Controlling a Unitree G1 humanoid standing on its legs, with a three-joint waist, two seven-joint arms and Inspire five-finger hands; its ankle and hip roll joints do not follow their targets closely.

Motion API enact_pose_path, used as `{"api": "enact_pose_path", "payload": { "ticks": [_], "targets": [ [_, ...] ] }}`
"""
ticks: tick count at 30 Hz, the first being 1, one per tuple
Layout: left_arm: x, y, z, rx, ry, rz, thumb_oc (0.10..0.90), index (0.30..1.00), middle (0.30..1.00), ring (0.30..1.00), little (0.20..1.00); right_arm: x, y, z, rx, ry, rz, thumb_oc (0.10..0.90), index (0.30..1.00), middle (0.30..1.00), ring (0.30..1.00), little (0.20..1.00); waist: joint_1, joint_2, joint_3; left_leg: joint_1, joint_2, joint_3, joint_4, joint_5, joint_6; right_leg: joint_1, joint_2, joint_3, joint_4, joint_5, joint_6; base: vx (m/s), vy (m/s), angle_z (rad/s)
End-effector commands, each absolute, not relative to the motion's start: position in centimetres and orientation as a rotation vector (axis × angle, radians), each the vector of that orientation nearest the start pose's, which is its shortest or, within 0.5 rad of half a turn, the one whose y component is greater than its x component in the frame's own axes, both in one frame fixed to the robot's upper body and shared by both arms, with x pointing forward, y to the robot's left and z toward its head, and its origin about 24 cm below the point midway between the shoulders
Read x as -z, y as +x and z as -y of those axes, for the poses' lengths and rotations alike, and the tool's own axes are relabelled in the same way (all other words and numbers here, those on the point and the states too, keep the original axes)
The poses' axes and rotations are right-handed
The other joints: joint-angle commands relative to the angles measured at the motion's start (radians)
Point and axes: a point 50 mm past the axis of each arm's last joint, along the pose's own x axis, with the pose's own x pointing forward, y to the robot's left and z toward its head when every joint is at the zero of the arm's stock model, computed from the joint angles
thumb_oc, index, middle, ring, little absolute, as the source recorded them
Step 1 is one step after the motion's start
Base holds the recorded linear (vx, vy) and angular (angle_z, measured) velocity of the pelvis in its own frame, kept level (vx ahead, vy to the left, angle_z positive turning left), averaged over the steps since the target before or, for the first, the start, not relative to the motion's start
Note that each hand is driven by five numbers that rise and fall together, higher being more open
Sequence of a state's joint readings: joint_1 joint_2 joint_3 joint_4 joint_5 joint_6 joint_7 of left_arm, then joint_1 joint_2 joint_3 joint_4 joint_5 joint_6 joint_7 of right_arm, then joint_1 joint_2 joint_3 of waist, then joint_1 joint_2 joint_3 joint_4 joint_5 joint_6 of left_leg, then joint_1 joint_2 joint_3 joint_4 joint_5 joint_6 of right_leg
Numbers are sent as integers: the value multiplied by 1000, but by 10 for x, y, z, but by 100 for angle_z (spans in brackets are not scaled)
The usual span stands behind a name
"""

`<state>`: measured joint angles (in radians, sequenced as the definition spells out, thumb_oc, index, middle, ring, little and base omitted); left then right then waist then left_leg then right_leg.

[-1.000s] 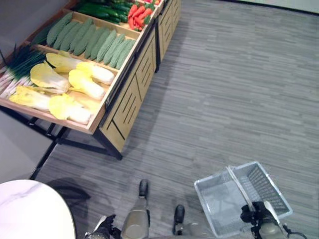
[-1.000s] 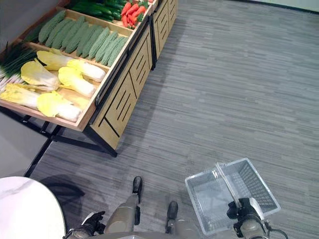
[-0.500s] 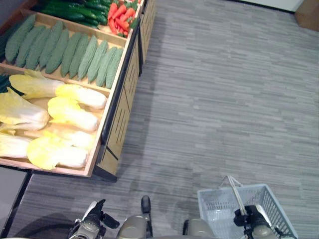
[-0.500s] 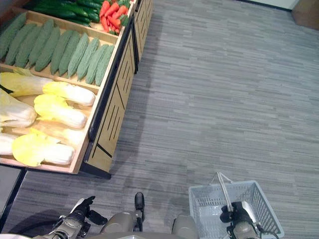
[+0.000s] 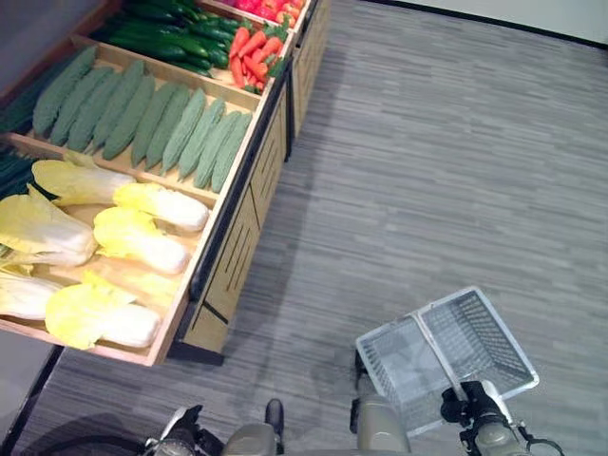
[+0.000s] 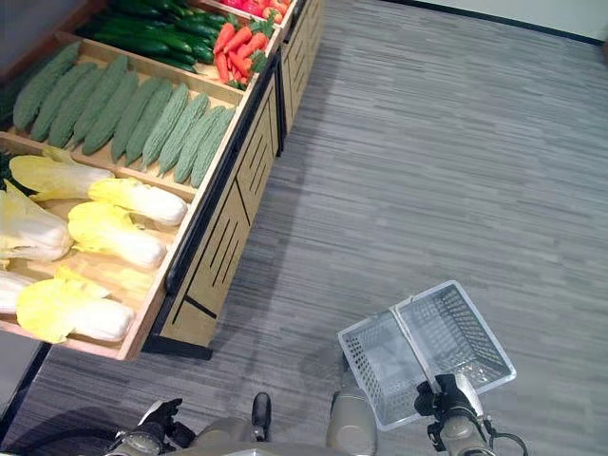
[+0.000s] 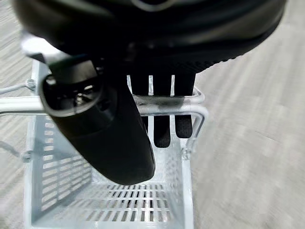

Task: Get the vegetables into the basket

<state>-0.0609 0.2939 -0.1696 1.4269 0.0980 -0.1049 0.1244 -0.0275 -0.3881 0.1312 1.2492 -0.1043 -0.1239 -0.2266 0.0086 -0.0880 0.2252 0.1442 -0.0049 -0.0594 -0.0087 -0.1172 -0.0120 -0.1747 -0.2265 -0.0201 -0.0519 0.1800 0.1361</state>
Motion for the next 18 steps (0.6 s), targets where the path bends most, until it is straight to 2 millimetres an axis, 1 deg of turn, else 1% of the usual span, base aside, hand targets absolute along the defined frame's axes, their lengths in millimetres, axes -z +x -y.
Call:
{"api": "enact_pose_path", "payload": {
  "ticks": [1, 2, 4, 5, 6, 7, 8, 9, 10, 11, 12, 13, 14, 15, 16, 17, 18],
  "targets": [
    [156, 90, -260, -115, 475, -1206, 900, 1000, 1000, 1000, 1000, 109, 123, 336, 299, -725, -991, 400, 300, 300, 300, 300, 20, 31, -13, -55, 85, -27, 121, 51, -47, -59, 21, -30, 141, 33, 26, 159, -200, 69],
    [156, 90, -260, -115, 475, -1206, 900, 1000, 1000, 1000, 1000, 109, 123, 336, 299, -725, -991, 400, 300, 300, 300, 300, 20, 31, -13, -55, 85, -27, 121, 51, -47, -59, 21, -30, 141, 33, 26, 139, -196, 42],
    [157, 89, -256, -121, 448, -1209, 900, 1000, 1000, 1000, 1000, 106, 121, 342, 309, -738, -995, 400, 300, 300, 300, 300, 29, 44, -19, -69, 125, -61, 131, 127, -73, -39, 42, -81, 169, -6, 3, 122, -348, 31],
    [157, 93, -251, -107, 446, -1195, 900, 1000, 1000, 1000, 1000, 101, 121, 350, 332, -750, -985, 400, 300, 300, 300, 300, 28, 43, -16, -104, 147, -57, 154, 148, -82, -29, 39, -125, 179, -30, -11, 98, -432, 65],
    [157, 98, -249, -98, 448, -1182, 900, 1000, 1000, 1000, 1000, 99, 120, 354, 348, -756, -983, 400, 300, 300, 300, 300, 24, 48, -10, -119, 165, -19, 174, 162, -85, -18, 35, -151, 188, -47, -19, 59, -298, 90],
    [157, 98, -249, -98, 448, -1181, 900, 1000, 1000, 1000, 1000, 99, 120, 354, 348, -756, -983, 400, 300, 300, 300, 300, 22, 46, -12, -122, 163, -21, 172, 164, -84, -19, 32, -152, 187, -45, -19, 54, -225, 103],
    [156, 105, -244, -81, 450, -1159, 900, 1000, 1000, 1000, 1000, 95, 119, 361, 371, -766, -989, 400, 300, 300, 300, 300, 12, 49, -4, -156, 191, 76, 209, 183, -86, 0, 22, -195, 196, -73, -35, 37, -195, 92],
    [156, 108, -241, -71, 451, -1150, 900, 1000, 1000, 1000, 1000, 94, 116, 364, 385, -764, -1001, 400, 300, 300, 300, 300, 5, 54, -5, -170, 213, 139, 213, 195, -84, 19, 22, -223, 191, -86, -43, 50, -251, 95],
    [155, 113, -240, -64, 454, -1135, 900, 1000, 1000, 1000, 1000, 94, 110, 367, 412, -756, -1018, 400, 300, 300, 300, 300, 2, 58, -5, -187, 224, 196, 203, 203, -82, 38, 21, -253, 183, -98, -46, 24, -131, 98],
    [155, 113, -239, -64, 454, -1135, 900, 1000, 1000, 1000, 1000, 94, 110, 368, 412, -756, -1018, 400, 300, 300, 300, 300, 1, 59, -5, -188, 224, 195, 203, 203, -82, 40, 21, -254, 181, -97, -46, 24, -158, 138],
    [154, 119, -237, -56, 461, -1118, 900, 1000, 1000, 1000, 1000, 96, 105, 368, 441, -737, -1031, 400, 300, 300, 300, 300, 4, 65, -2, -237, 205, 257, 176, 190, -76, 69, 16, -303, 163, -106, -40, 37, -148, 132],
    [153, 122, -236, -52, 470, -1114, 900, 1000, 1000, 1000, 1000, 97, 102, 367, 455, -725, -1040, 400, 300, 300, 300, 300, 4, 69, -6, -267, 179, 296, 154, 181, -67, 82, 11, -334, 151, -108, -39, 62, -165, 126],
    [153, 122, -236, -49, 478, -1115, 900, 1000, 1000, 1000, 1000, 99, 100, 366, 455, -721, -1044, 400, 300, 300, 300, 300, 3, 70, -7, -291, 160, 317, 142, 184, -61, 89, 11, -352, 147, -107, -39, 84, -73, 88],
    [153, 122, -238, -53, 483, -1118, 900, 1000, 1000, 1000, 1000, 100, 99, 364, 451, -722, -1046, 400, 300, 300, 300, 300, 3, 73, -7, -307, 155, 348, 127, 198, -60, 97, 14, -364, 143, -110, -41, 164, -28, 92],
    [153, 120, -240, -61, 488, -1122, 900, 1000, 1000, 1000, 1000, 102, 99, 361, 439, -725, -1046, 400, 300, 300, 300, 300, 8, 77, -7, -310, 154, 363, 106, 204, -74, 114, 24, -366, 143, -129, -32, 239, 30, 79],
    [154, 117, -242, -61, 495, -1138, 900, 1000, 1000, 1000, 1000, 104, 101, 357, 417, -726, -1045, 400, 300, 300, 300, 300, 22, 78, -6, -328, 154, 383, 74, 240, -75, 131, 33, -383, 141, -136, -34, 215, 38, 55],
    [154, 117, -243, -61, 496, -1139, 900, 1000, 1000, 1000, 1000, 104, 101, 357, 416, -726, -1046, 400, 300, 300, 300, 300, 22, 77, -5, -322, 152, 383, 70, 239, -77, 133, 32, -381, 145, -141, -32, 181, 84, 26]
  ]
}}
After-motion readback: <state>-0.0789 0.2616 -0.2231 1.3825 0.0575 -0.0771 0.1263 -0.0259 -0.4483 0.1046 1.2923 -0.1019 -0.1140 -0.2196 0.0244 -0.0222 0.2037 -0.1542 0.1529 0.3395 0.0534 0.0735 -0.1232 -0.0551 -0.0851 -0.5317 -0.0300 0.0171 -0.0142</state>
